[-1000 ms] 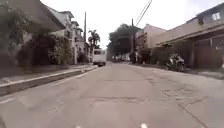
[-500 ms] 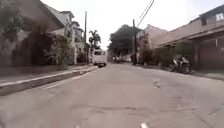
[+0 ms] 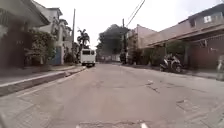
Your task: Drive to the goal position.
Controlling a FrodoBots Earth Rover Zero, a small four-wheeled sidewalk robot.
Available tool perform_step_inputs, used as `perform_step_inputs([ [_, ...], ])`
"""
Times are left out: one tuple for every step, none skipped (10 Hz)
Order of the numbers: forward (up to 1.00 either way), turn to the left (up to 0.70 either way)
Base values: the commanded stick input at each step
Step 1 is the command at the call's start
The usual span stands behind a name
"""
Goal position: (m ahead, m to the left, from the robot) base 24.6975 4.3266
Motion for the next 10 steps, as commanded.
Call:
perform_step_inputs([
  [0.70, 0.00],
  [0.70, 0.00],
  [0.70, 0.00],
  [0.70, 0.00],
  [0.70, 0.00],
  [0.70, 0.00],
  [0.70, 0.00],
  [0.70, 0.00],
  [0.70, 0.00],
  [0.70, 0.00],
])
